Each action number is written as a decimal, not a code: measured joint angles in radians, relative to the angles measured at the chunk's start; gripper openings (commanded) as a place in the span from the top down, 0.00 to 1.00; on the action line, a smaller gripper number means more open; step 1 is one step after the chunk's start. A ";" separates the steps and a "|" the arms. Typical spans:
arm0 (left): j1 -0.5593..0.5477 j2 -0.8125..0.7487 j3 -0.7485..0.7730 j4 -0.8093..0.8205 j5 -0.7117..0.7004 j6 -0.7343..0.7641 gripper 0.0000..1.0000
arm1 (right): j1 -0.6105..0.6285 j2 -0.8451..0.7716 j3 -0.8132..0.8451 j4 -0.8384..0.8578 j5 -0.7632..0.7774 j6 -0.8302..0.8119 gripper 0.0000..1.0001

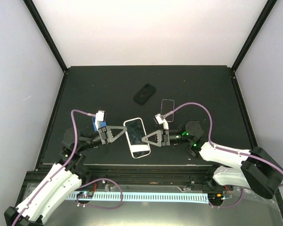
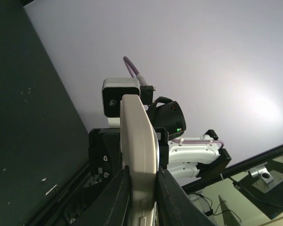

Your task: Put the phone into the phone case

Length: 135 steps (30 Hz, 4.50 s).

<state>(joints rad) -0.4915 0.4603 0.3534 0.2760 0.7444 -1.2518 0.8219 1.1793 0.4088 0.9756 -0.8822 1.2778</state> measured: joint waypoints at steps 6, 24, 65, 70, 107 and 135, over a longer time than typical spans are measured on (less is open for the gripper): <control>0.000 0.024 0.076 -0.180 -0.027 0.076 0.76 | 0.000 0.005 0.000 -0.057 0.011 -0.034 0.82; 0.000 0.105 0.103 -0.311 -0.058 0.173 0.90 | 0.001 -0.048 0.000 -0.281 0.070 -0.132 0.83; -0.089 0.160 -0.083 0.049 -0.032 -0.072 0.50 | 0.000 0.035 0.060 -0.229 0.481 0.172 0.85; -0.106 0.179 -0.073 0.032 -0.050 -0.076 0.83 | 0.000 0.047 0.060 -0.217 0.495 0.188 0.84; -0.116 0.248 0.055 -0.270 -0.181 0.125 0.12 | -0.045 -0.080 0.056 -0.495 0.354 -0.068 0.90; 0.381 0.762 0.354 -0.843 -0.796 0.537 0.01 | -0.606 -0.050 0.144 -1.327 0.414 -0.586 0.87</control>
<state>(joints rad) -0.1104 1.2221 0.7074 -0.5674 -0.0513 -0.7143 0.2157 1.1290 0.5529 -0.3511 -0.4686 0.6918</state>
